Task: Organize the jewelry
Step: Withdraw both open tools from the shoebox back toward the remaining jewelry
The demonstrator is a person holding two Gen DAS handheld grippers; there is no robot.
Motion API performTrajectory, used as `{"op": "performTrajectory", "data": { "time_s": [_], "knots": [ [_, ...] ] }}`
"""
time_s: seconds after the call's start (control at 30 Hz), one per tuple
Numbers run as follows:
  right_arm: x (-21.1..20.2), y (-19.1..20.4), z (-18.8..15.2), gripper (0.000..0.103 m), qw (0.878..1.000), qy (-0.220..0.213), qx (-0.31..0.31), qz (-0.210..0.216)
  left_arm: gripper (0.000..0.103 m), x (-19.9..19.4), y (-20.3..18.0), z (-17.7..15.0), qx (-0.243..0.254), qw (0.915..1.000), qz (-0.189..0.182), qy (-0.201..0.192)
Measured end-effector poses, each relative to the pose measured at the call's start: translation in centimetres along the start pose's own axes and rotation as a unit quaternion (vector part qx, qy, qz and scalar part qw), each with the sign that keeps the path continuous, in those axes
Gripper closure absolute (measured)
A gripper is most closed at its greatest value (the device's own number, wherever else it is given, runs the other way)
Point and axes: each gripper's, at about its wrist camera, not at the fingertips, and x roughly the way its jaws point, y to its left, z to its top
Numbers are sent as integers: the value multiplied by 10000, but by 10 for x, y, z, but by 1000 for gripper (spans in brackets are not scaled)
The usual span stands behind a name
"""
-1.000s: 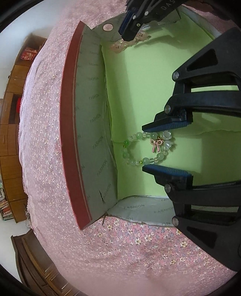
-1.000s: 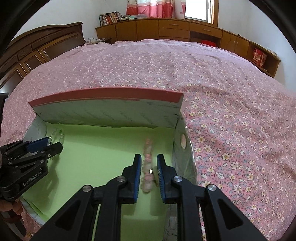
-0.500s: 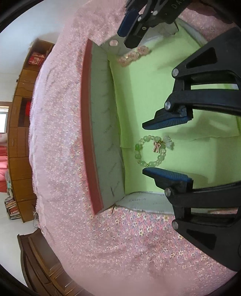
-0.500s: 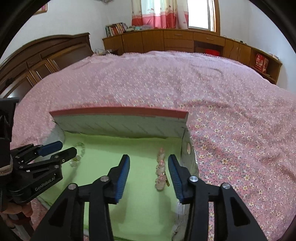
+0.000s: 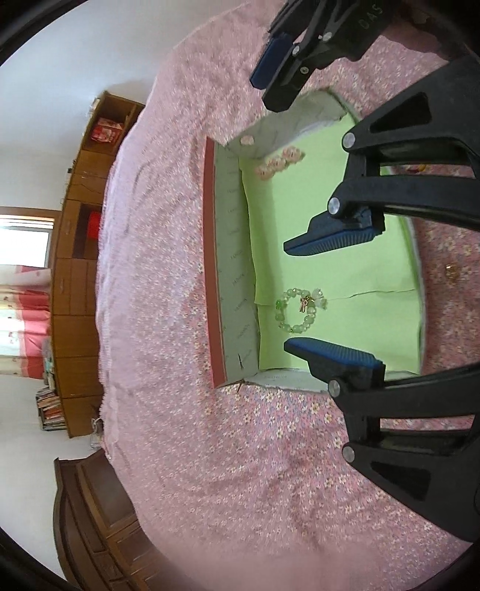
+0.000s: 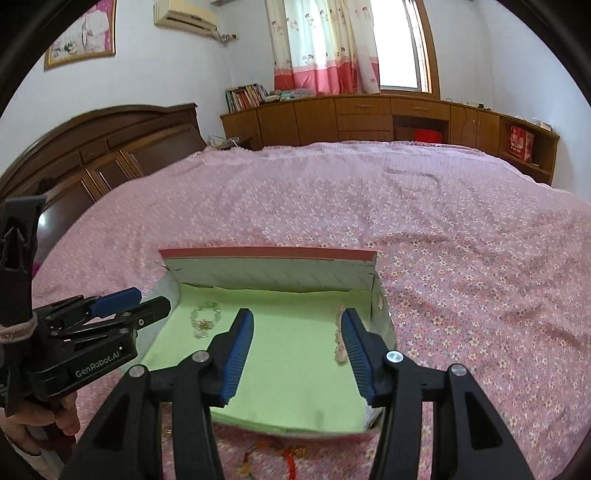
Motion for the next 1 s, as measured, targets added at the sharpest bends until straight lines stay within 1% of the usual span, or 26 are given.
{"op": "performTrajectory", "data": {
  "time_s": [0.07, 0.23, 0.43, 0.73, 1.0],
  "knots": [
    [-9, 4, -3, 50, 10000, -49, -18, 47, 63, -10, 3, -2, -36, 10000, -40, -78],
    [-28, 10, -11, 49, 9998, -132, -60, 117, 61, -26, 9, -10, -149, 9998, -84, -118],
    [-40, 13, -24, 48, 9998, -4, -37, 169, 61, -38, 8, -27, -131, 9998, -108, -82],
    [-44, 11, -47, 48, 9995, 277, 35, 177, 60, -40, 10, -53, -164, 9995, -161, 220],
    [-37, 10, -66, 48, 9983, 562, 79, 165, 60, -30, 7, -74, -173, 9981, -214, 546]
  ]
}}
